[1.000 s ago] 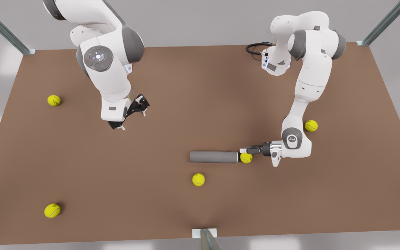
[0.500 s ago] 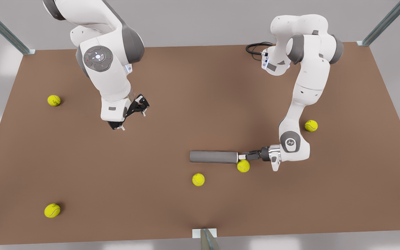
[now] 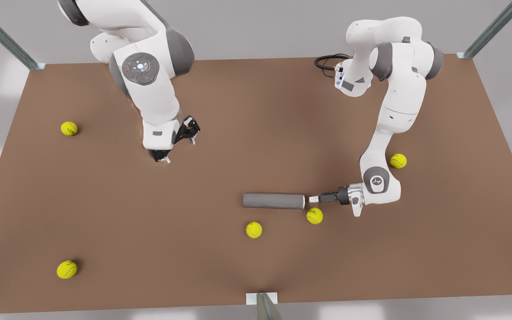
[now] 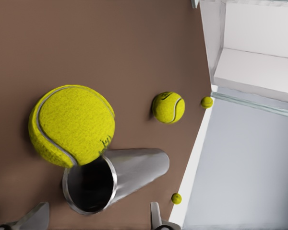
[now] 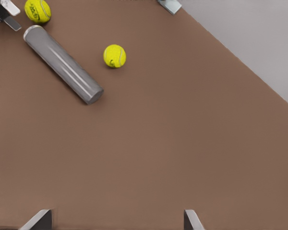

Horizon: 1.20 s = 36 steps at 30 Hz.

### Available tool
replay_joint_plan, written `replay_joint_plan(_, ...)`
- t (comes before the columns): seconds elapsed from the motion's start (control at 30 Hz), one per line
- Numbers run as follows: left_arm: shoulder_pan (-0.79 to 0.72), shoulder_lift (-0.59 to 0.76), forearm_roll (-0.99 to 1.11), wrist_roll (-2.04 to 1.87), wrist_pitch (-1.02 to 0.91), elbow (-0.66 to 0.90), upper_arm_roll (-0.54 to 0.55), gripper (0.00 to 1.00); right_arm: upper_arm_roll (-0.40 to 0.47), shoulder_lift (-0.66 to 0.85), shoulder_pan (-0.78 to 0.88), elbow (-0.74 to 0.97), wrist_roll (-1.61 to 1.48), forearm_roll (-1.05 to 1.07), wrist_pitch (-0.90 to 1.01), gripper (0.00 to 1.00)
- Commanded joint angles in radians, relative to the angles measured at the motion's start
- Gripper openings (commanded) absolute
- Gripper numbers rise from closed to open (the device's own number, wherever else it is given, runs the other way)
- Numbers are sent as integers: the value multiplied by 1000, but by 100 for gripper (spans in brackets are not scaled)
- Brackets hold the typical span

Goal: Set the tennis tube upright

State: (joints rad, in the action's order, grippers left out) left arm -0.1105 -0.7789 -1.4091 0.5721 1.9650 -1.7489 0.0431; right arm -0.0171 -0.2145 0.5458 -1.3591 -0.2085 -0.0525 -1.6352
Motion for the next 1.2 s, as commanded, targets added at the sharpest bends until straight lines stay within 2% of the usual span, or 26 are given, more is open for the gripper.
replay_joint_plan(0.0,0,7,-11,0,2,-7,1,100,0,0,11,0,-2,0,0,100)
replay_joint_plan(0.07,-3,13,-86,11,3,-34,3,100,5,0,4,0,-5,-29,11,100)
replay_joint_plan(0.17,0,-2,-183,63,3,-41,32,100,9,0,-254,-9,0,-33,12,100)
replay_joint_plan(0.23,0,-22,-200,110,2,-38,34,100,9,-57,-372,-12,-3,-27,12,100)
replay_joint_plan(0.3,3,-33,-194,137,2,-32,35,100,9,-101,-380,-12,1,-46,9,100)
replay_joint_plan(0.47,3,-33,-192,138,2,-17,35,100,9,-129,-520,-9,9,-76,15,100)
replay_joint_plan(0.7,3,-68,-174,150,2,37,35,100,9,-132,-572,-2,0,-195,14,100)
replay_joint_plan(0.83,3,-71,-174,150,2,43,35,100,9,-131,-609,29,-5,-188,17,100)
replay_joint_plan(1.17,2,-71,-157,164,2,57,72,100,2,-135,-573,87,-2,-164,-5,100)
